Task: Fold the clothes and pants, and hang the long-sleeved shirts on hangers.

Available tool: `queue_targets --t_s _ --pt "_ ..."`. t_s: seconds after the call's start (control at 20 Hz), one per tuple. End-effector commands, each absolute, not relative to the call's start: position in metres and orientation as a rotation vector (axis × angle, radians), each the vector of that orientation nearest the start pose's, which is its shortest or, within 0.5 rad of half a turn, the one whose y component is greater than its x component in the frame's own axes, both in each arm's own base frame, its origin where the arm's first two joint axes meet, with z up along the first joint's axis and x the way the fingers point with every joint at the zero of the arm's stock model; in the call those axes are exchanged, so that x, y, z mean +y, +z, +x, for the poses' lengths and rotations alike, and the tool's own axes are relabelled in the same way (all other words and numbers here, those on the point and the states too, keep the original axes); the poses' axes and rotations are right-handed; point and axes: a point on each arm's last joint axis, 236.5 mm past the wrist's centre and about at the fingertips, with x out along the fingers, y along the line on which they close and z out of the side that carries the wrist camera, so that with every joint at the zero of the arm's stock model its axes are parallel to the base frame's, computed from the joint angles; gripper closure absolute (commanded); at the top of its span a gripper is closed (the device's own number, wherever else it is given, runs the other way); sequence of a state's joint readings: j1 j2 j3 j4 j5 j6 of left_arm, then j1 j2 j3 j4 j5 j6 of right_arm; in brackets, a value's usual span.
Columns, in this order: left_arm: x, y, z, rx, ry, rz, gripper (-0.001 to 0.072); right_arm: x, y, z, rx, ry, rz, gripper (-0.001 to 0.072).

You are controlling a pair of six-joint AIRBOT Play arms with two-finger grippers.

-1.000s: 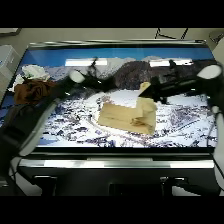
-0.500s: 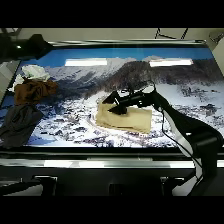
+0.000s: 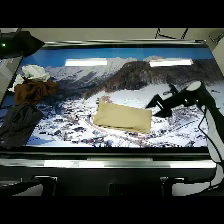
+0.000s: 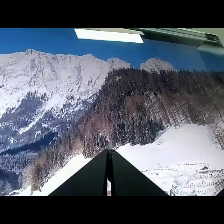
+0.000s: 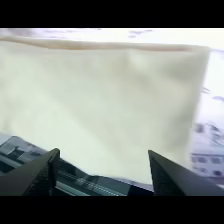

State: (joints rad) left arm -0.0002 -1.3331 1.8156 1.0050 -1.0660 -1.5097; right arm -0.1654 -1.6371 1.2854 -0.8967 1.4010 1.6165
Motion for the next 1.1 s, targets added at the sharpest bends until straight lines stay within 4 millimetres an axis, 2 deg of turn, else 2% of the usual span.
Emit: queue_targets --t_s 0.0,0.1,0.2,0.3,0.35,0.4,0.45,0.5,0.55,0.6,0.75,0.9,1.05 --pt "-0.113 0.3 0.478 0.557 -0.421 -0.351 0.0686 0.053 -0.085 0.336 1.711 0.154 0.789 0.0073" --pt "-0.117 0.299 0.476 0.567 -0.432 -0.35 0.0686 0.079 -0.093 0.346 1.629 0.247 0.883 0.0075" --pt "-0.12 0.298 0.475 0.575 -0.433 -0.367 0.0686 0.094 -0.092 0.357 1.575 0.312 0.965 0.009" --pt "-0.121 0.299 0.475 0.575 -0.438 -0.369 0.0686 0.104 -0.094 0.359 1.584 0.341 1.012 0.0118" --pt "-0.121 0.299 0.474 0.575 -0.439 -0.371 0.0686 0.109 -0.097 0.357 1.595 0.346 1.011 0.0164" --pt "-0.122 0.299 0.474 0.575 -0.44 -0.371 0.0686 0.114 -0.097 0.357 1.594 0.37 0.997 0.024" --pt "-0.123 0.299 0.474 0.575 -0.442 -0.37 0.0686 0.121 -0.091 0.36 1.571 0.429 0.977 0.0388" --pt "-0.123 0.299 0.474 0.576 -0.443 -0.37 0.0686 0.127 -0.079 0.363 1.547 0.499 0.971 0.0585" --pt "-0.124 0.299 0.474 0.576 -0.443 -0.369 0.0685 0.127 -0.064 0.371 1.524 0.546 0.975 0.0674" --pt "-0.123 0.299 0.474 0.576 -0.443 -0.369 0.0685 0.125 -0.047 0.379 1.503 0.587 0.949 0.0675" --pt "-0.123 0.299 0.474 0.575 -0.443 -0.369 0.0686 0.118 0.032 0.416 1.409 0.675 0.835 0.0675" --pt "-0.123 0.299 0.474 0.575 -0.443 -0.367 0.0686 0.094 0.106 0.466 1.233 0.575 0.707 0.0676" --pt "-0.123 0.299 0.474 0.575 -0.443 -0.366 0.0685 0.053 0.14 0.491 1.13 0.43 0.576 0.0676"
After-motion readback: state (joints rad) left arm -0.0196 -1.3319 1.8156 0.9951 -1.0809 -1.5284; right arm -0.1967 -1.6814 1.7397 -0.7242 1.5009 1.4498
